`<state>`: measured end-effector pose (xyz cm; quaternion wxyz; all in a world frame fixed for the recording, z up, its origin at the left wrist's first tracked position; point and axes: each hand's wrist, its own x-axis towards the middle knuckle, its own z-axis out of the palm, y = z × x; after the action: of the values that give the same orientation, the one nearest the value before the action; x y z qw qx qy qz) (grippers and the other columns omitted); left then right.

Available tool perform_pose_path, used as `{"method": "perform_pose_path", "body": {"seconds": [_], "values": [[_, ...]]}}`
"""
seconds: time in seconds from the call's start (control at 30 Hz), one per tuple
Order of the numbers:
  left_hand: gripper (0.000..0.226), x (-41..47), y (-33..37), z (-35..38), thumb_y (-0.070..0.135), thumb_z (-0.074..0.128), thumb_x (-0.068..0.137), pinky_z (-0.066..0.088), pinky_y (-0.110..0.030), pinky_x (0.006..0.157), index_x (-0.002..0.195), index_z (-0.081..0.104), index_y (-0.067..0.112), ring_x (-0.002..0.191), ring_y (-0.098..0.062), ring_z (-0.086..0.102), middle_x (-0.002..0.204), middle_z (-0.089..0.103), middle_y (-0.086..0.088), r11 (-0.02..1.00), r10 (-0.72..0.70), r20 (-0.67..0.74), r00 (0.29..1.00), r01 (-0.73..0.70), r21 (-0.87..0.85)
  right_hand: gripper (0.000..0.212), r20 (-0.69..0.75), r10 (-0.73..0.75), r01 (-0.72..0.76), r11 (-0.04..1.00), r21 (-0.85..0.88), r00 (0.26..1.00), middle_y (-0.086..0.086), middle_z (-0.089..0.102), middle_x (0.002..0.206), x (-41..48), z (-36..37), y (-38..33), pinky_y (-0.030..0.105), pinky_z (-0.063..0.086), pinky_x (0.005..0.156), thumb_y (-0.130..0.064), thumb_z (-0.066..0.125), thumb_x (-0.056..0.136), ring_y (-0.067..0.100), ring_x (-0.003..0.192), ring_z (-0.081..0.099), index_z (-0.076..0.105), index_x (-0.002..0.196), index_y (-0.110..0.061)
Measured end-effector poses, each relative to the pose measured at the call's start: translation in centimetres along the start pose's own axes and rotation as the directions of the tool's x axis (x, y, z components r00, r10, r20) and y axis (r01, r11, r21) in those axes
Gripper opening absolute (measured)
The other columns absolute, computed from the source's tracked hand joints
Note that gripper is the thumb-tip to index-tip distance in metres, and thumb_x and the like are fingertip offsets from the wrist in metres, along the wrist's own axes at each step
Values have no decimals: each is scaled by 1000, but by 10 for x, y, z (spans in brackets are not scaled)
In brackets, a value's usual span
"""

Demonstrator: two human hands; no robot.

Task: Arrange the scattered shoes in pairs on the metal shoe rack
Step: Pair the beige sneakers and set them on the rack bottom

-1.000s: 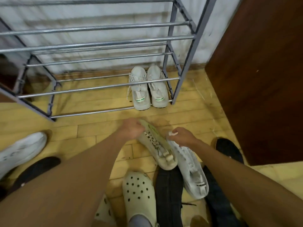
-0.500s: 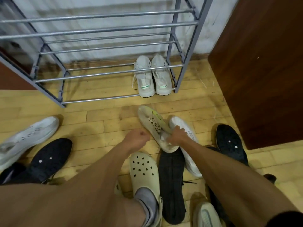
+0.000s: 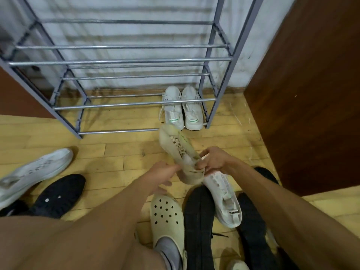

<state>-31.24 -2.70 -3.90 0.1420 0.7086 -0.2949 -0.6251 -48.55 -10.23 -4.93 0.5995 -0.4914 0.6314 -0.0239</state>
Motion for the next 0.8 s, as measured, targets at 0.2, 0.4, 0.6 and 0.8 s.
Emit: {"method": "perform_pose_path", "body": {"seconds": [0.2,0.4,0.6,0.8], "values": [[28,-63,53,-25,8,64,88,61,-32,62,115,60,7,86,-20,66,100,68,-5,900,277,-153,949,-312,-305,56,-82,-309,311,950,16,948,13,65,103,-67,-16,-70,30,60,65,4,82,68,19,80,66,57,117,-4],[27,-160,100,-88,-4,61,85,59,-34,61,111,60,3,84,-24,68,104,69,-11,808,481,-319,816,-554,-199,39,-67,-574,563,815,-136,816,12,72,94,-155,-14,-165,42,59,85,-9,84,71,21,83,68,69,107,-7],[21,-266,100,-155,5,62,89,59,-35,69,110,59,8,89,-24,68,110,68,-12,662,576,-507,640,-730,-170,45,0,-704,679,684,-267,710,13,73,96,-242,31,-260,33,61,73,-20,83,74,22,80,70,67,114,-8],[37,-336,37,-222,33,62,91,59,-34,69,120,62,11,84,-17,67,101,70,-3,671,516,-594,617,-722,-166,38,37,-739,709,630,-317,673,16,72,91,-290,125,-308,38,62,74,-15,84,73,25,70,68,70,105,0]]}}
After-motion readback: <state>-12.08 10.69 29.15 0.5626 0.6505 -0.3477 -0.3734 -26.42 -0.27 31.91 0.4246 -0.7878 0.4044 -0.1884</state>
